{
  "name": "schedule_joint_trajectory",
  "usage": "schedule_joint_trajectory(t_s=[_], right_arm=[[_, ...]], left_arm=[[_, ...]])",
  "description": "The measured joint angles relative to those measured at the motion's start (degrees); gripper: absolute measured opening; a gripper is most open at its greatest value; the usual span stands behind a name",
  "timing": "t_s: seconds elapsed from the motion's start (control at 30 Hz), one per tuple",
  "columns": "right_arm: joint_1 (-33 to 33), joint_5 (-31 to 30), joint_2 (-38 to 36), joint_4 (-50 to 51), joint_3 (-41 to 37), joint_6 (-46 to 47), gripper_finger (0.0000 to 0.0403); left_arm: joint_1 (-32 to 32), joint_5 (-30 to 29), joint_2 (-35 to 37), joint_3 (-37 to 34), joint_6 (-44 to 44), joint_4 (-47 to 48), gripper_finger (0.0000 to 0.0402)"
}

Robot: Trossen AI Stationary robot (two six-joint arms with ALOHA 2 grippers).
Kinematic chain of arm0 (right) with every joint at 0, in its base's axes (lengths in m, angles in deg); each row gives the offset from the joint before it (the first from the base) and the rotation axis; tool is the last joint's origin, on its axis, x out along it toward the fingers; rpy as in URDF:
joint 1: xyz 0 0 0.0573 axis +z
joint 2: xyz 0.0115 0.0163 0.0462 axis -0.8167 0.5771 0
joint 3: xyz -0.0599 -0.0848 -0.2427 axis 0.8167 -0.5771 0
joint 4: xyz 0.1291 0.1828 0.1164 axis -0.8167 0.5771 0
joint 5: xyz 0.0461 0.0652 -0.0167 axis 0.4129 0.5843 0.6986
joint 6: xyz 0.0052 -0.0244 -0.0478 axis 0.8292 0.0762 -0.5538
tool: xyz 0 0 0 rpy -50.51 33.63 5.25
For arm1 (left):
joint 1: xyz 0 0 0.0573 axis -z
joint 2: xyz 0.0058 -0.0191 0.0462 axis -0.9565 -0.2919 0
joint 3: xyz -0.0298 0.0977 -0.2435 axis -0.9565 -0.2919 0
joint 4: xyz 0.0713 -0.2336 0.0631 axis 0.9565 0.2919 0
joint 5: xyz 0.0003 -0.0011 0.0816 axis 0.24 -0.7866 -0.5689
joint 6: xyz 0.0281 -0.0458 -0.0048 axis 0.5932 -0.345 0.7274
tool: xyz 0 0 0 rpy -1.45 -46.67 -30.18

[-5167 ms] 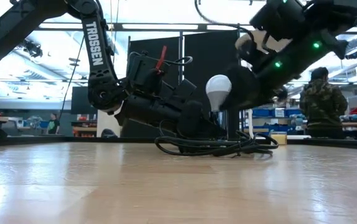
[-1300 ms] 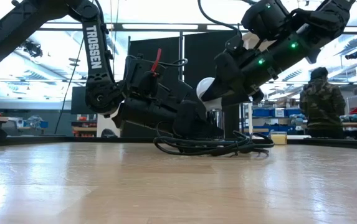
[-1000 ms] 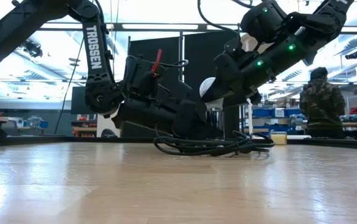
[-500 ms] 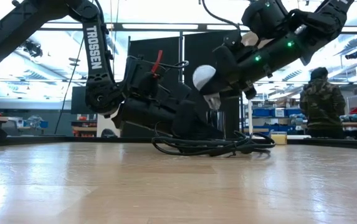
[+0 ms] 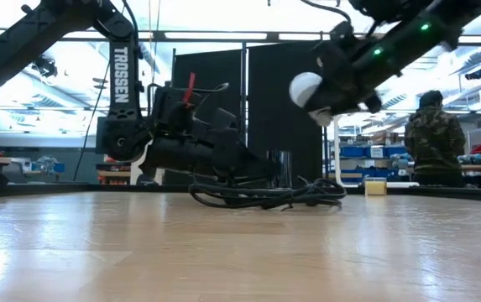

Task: Screw lightbulb
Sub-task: Remove the white lightbulb from the silver lamp, then return to Home Position

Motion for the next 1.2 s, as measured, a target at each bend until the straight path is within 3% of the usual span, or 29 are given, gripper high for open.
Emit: schedule_joint_trajectory(t_s=[0.13, 0.27, 0.57, 0.67, 0.9, 1.2], right_arm=[[0.74, 0.61, -3.94, 12.19, 0.00, 12.39, 0.0176], [0.97, 5.21, -3.59, 20.98, 0.00, 25.27, 0.0176], [0.95, 14.42, 3.67, 28.55, 0.00, 46.82, 0.0176], [0.95, 18.04, 6.91, 29.49, -0.07, 49.19, 0.0176], [1.04, 18.51, 11.33, 28.84, 0.25, 51.19, 0.0197], [1.04, 20.00, 3.29, 31.34, -0.13, 46.89, 0.0264]], left_arm=[[-0.33, 0.07, 0.00, -1.40, 2.96, -2.73, 0.0226], [-0.19, 0.86, 0.02, -1.59, 5.73, -3.28, 0.0225], [-0.28, 4.96, 0.04, -1.60, 7.46, -3.65, 0.0225], [-0.53, 5.94, 0.04, -1.59, 7.41, -3.62, 0.0225], [-0.57, 6.36, 0.11, -2.84, 10.91, -3.48, 0.0225], [-0.68, 7.81, 0.13, -3.47, 11.89, -5.52, 0.0267]])
